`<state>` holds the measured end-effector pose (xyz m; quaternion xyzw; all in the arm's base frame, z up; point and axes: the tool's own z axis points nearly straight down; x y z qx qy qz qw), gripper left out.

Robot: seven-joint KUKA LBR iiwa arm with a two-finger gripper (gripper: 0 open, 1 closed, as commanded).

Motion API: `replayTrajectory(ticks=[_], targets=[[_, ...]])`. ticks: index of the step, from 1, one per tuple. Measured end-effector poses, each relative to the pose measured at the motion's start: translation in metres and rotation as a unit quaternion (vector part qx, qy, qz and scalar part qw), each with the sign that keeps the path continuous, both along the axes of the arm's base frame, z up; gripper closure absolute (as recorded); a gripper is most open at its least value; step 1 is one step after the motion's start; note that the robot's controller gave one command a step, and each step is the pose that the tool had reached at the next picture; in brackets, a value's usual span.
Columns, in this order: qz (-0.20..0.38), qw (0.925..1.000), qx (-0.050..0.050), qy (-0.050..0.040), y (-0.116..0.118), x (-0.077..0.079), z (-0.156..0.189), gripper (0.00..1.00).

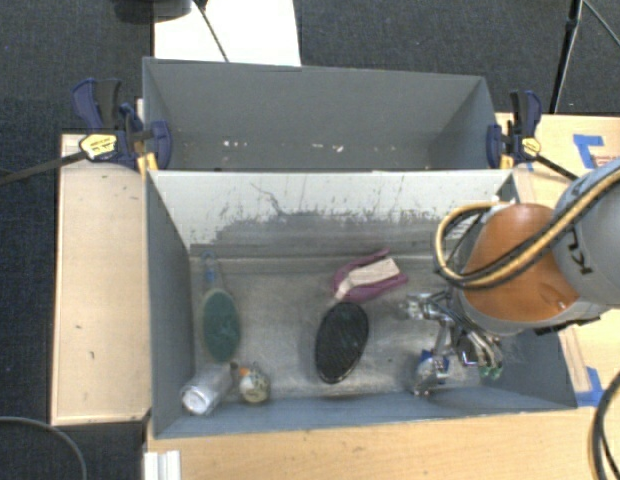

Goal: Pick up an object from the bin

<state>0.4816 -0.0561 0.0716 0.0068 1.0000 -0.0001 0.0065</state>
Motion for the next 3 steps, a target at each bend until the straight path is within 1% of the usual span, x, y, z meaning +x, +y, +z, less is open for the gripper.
replayTrajectory(ticks=[1,2,3], targets=[[0.002,1.0000,0.000,0.0063,0.000,-0.003,0.000,1.00],[-0.010,1.0000,-0.001,0.0008,-0.025,0.003,0.139,1.00],[-0.008,0.9999,0.000,0.0056,-0.024,0.001,0.135,0.00]])
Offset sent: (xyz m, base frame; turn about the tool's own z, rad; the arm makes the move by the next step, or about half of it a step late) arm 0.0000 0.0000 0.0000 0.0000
